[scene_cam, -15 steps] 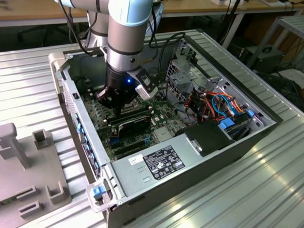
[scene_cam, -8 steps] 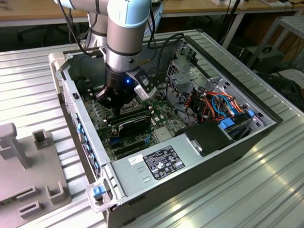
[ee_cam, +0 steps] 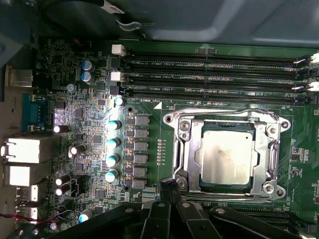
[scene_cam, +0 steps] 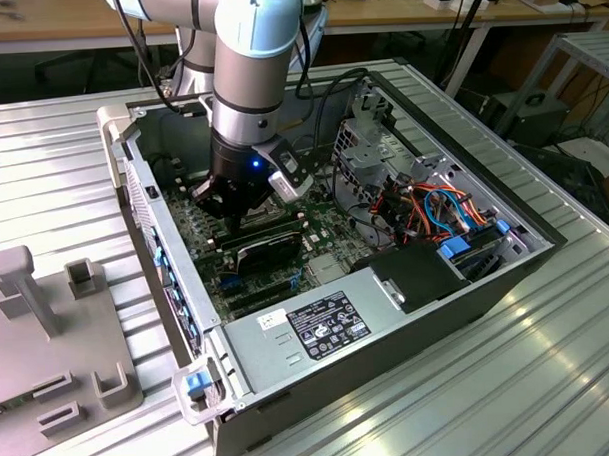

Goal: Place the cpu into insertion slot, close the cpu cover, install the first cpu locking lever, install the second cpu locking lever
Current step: 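Install the second cpu locking lever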

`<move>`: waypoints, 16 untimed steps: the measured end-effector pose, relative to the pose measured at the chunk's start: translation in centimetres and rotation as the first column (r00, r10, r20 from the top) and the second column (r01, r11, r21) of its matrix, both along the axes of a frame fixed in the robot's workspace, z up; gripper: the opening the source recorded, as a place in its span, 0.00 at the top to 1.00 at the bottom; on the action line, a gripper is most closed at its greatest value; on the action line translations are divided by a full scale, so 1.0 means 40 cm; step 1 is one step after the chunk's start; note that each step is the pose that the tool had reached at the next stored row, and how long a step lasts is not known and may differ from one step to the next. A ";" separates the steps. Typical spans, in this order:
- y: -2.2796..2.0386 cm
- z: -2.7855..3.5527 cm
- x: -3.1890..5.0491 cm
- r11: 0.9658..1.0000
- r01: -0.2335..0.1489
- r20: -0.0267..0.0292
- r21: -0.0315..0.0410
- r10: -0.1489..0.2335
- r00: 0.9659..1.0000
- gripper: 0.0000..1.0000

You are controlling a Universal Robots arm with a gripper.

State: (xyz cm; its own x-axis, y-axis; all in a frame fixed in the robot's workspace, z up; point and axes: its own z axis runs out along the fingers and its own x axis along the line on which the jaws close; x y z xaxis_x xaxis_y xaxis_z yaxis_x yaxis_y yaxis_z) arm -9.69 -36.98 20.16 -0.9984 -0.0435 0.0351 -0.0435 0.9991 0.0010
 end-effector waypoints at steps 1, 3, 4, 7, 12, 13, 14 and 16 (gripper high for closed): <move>0.000 0.000 0.000 1.000 0.000 0.000 -0.001 0.000 1.000 0.89; -0.001 0.002 0.000 1.000 0.000 0.000 -0.005 0.000 1.000 0.89; -0.001 0.005 0.000 1.000 0.000 0.000 -0.007 0.000 1.000 0.89; -0.001 0.007 0.000 1.000 0.000 0.000 -0.011 0.000 1.000 0.89; 0.000 0.005 0.000 1.000 0.000 0.000 -0.025 0.000 1.000 0.89; 0.005 0.005 0.000 1.000 0.000 -0.001 -0.025 0.000 1.000 0.89; 0.011 0.005 0.000 1.000 0.000 -0.001 -0.025 0.000 1.000 0.89; 0.020 0.005 0.000 1.000 0.000 0.000 -0.025 0.000 1.000 0.89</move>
